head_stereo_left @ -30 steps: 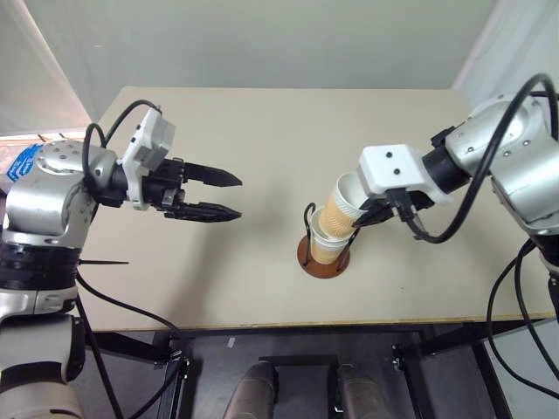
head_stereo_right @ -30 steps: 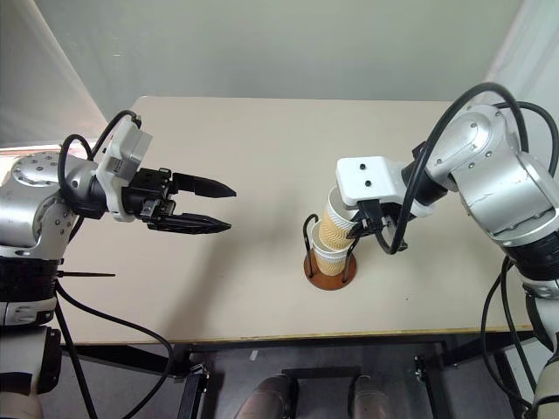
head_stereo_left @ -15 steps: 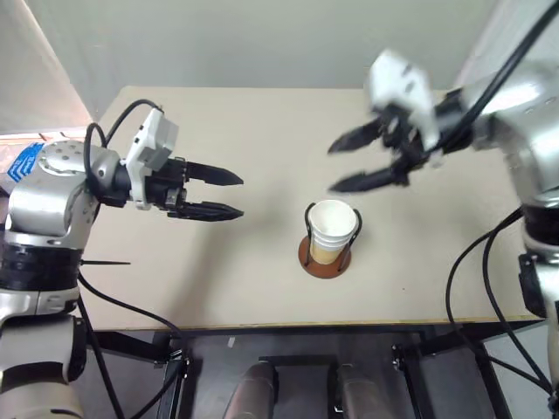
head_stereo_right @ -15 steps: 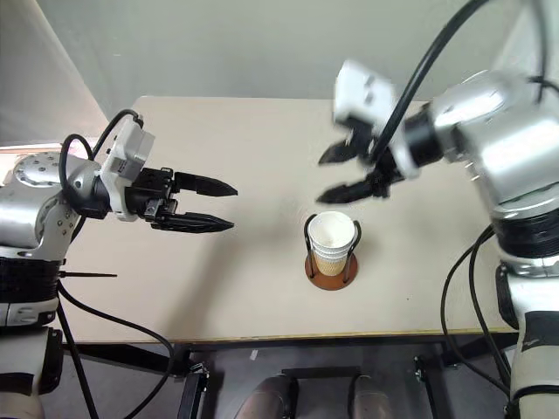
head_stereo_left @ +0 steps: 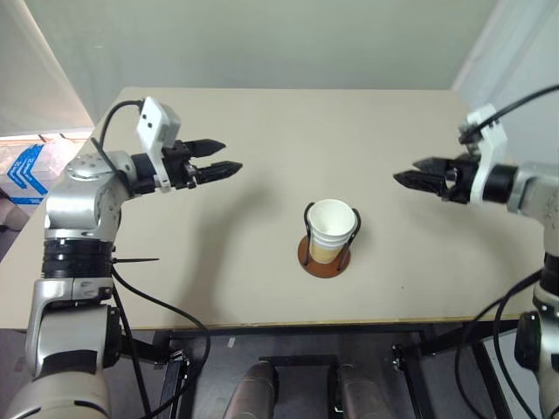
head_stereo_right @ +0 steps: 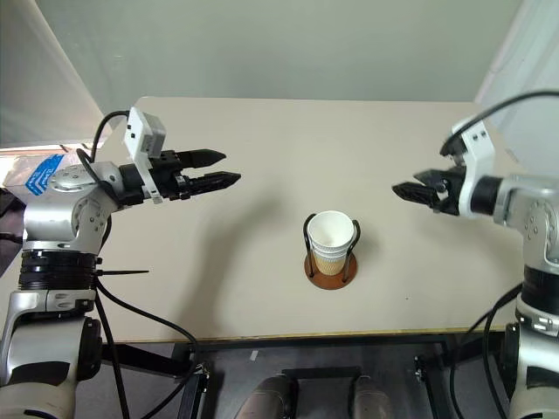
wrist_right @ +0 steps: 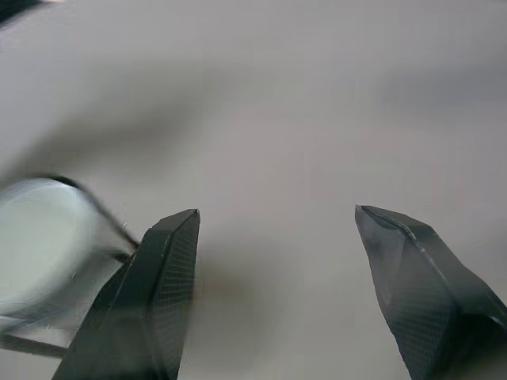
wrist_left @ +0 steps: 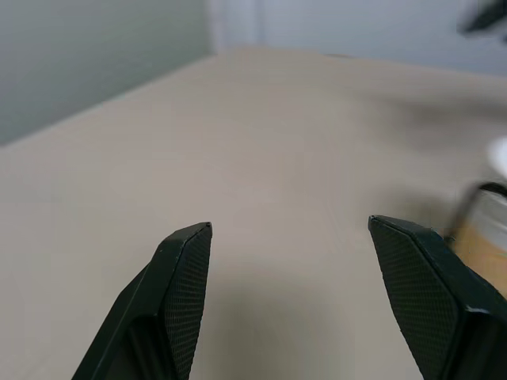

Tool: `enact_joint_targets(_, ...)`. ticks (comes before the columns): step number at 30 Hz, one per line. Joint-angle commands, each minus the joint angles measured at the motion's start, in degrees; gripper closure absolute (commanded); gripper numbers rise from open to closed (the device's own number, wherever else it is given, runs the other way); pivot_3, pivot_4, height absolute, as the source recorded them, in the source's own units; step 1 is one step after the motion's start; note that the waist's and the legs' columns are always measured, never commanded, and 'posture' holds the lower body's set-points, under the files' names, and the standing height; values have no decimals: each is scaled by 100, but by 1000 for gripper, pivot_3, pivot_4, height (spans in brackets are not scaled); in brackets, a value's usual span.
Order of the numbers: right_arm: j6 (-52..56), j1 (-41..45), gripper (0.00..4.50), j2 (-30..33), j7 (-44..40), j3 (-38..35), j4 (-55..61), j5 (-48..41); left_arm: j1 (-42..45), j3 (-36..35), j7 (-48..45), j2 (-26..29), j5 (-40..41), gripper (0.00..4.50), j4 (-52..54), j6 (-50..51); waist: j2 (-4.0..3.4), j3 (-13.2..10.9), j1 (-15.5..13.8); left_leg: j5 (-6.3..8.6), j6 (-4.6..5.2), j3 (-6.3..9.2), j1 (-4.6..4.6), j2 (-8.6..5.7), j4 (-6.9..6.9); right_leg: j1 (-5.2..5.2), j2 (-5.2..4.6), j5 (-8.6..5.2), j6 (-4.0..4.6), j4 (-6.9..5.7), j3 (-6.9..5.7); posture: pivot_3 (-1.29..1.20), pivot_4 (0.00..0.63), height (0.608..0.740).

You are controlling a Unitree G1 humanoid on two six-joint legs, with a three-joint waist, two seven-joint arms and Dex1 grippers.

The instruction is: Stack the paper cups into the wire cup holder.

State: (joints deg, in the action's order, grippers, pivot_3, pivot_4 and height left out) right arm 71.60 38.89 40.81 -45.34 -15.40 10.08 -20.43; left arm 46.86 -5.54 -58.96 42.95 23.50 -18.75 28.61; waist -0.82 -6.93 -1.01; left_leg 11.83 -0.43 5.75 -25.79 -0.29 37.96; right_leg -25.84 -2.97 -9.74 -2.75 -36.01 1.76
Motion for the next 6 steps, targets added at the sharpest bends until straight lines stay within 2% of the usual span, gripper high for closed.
enact_joint_targets(1, -424, -146, 1184, -352, 801, -764, 469, 30, -158, -331, 430, -59, 18, 1045, 155, -8, 0, 0, 10, -2, 3, -1, 1, -1, -2, 0, 0, 1, -2, 1, 2, 0, 150, 740)
enact_joint_targets(6, -620, -354, 1184, -919, 1565, -1195, 601, -64, -385, -337, 1058, -159, -223, 1045, 99, 88, 1, 0, 10, -6, 11, 1, 20, 0, -1, 16, 2, 4, -1, 0, 0, 0, 150, 740)
